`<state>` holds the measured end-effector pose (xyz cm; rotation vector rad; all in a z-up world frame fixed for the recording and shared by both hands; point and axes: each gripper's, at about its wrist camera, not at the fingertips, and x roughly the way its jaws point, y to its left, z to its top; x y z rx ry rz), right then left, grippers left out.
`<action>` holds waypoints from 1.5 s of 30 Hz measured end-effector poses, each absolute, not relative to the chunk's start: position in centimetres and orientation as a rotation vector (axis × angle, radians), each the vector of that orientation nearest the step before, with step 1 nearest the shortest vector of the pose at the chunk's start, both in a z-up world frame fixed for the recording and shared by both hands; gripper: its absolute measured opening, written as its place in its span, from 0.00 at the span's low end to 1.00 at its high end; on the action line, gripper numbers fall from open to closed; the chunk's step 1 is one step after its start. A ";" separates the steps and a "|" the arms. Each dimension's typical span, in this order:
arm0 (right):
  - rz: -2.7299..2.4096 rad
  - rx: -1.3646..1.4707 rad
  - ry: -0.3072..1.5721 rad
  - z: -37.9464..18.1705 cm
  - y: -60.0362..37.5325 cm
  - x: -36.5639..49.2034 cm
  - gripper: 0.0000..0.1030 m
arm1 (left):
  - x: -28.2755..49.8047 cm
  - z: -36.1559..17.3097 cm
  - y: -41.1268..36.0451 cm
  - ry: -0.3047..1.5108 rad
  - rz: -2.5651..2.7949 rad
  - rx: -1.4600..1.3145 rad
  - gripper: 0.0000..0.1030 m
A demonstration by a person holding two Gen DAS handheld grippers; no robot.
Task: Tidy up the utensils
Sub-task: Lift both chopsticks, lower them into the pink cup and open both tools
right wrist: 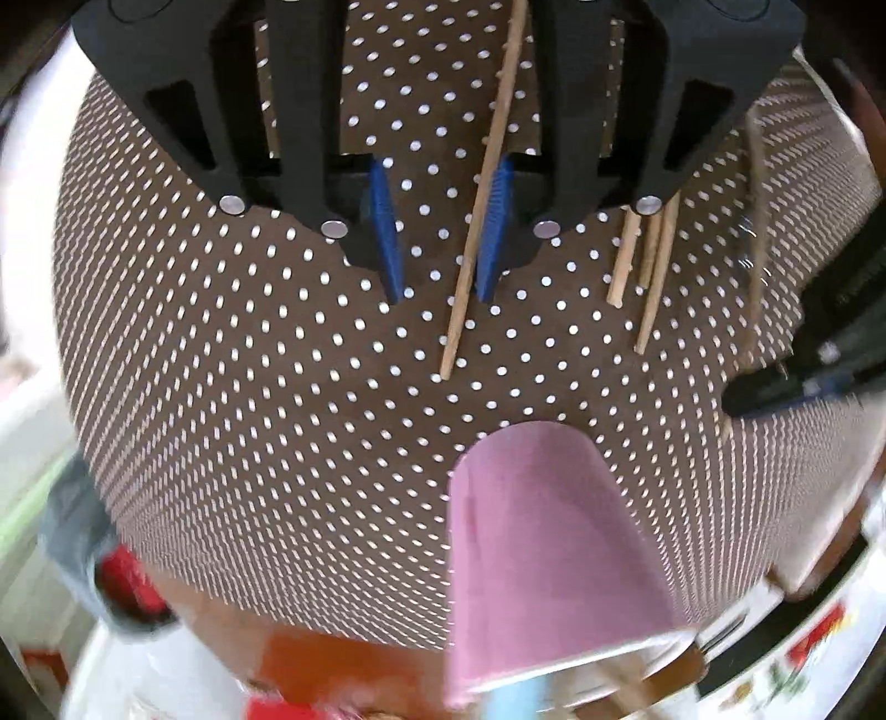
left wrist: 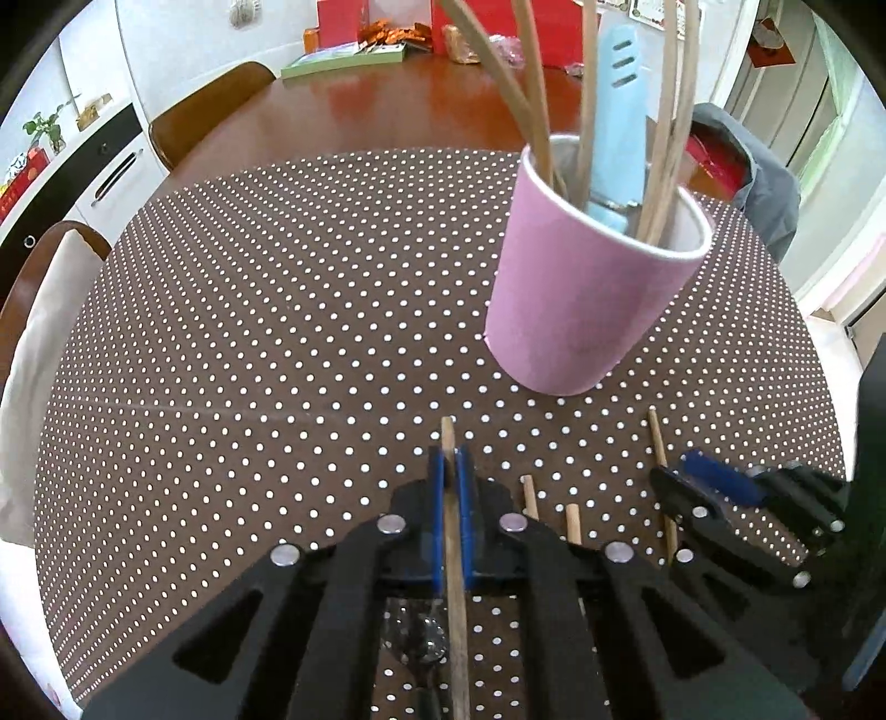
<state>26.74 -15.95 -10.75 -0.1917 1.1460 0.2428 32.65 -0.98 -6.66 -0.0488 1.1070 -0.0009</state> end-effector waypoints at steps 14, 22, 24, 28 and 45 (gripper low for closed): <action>0.268 0.030 1.043 -4.4 -18.5 26.2 0.05 | 29.4 0.2 0.6 0.990 -0.044 -0.076 0.05; 0.267 0.100 0.841 2.8 -20.0 23.6 0.05 | 27.0 6.9 0.4 0.832 -0.085 -0.076 0.05; 0.276 0.114 0.810 4.2 -20.3 23.0 0.05 | 26.3 8.2 0.3 0.790 -0.084 -0.074 0.05; 0.280 0.119 0.754 6.3 -20.8 23.2 0.05 | 25.4 10.9 -0.4 0.727 -0.093 -0.070 0.05; 0.295 0.147 0.630 14.5 -21.0 25.9 0.05 | 26.0 18.4 -1.2 0.569 -0.097 -0.086 0.05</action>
